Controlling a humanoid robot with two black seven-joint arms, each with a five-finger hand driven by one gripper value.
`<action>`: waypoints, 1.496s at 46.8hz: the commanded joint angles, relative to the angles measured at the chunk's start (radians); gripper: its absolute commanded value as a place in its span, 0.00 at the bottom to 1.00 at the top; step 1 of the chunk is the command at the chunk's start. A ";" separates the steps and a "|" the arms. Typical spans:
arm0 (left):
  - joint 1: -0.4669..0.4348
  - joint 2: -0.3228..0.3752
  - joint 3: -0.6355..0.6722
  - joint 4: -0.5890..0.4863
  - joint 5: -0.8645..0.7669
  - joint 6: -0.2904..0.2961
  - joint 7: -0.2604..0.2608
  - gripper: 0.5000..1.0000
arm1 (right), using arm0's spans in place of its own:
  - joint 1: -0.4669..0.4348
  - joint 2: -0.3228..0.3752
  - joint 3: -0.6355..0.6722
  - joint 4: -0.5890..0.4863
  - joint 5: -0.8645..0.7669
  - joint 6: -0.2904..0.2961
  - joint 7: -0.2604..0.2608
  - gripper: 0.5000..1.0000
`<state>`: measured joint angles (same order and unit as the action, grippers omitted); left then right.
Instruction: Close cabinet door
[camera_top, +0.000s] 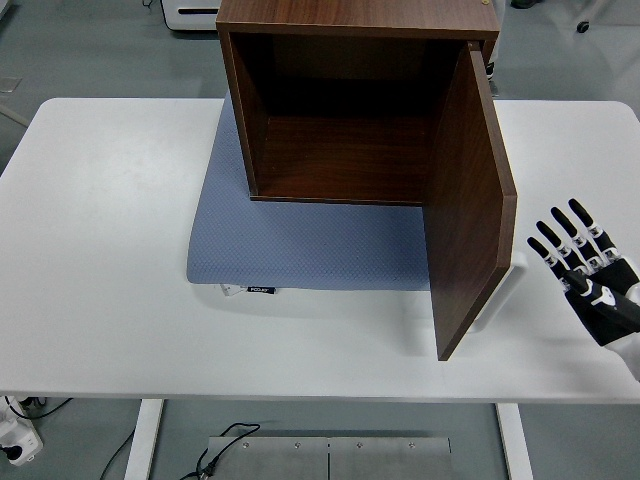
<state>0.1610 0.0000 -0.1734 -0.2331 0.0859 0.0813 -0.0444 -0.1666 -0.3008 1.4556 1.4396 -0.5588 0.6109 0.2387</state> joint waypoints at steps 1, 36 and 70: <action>0.000 0.000 0.000 0.000 0.000 0.000 0.000 1.00 | 0.019 0.002 -0.027 -0.001 -0.012 0.000 0.001 1.00; 0.000 0.000 0.000 0.000 0.000 0.000 0.000 1.00 | 0.156 0.000 -0.218 -0.005 -0.066 0.000 -0.010 1.00; 0.000 0.000 0.000 0.000 0.000 0.000 0.000 1.00 | 0.312 0.002 -0.373 -0.033 -0.066 0.000 -0.018 1.00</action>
<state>0.1611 0.0000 -0.1733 -0.2331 0.0859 0.0813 -0.0443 0.1314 -0.2995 1.0990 1.4119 -0.6254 0.6109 0.2208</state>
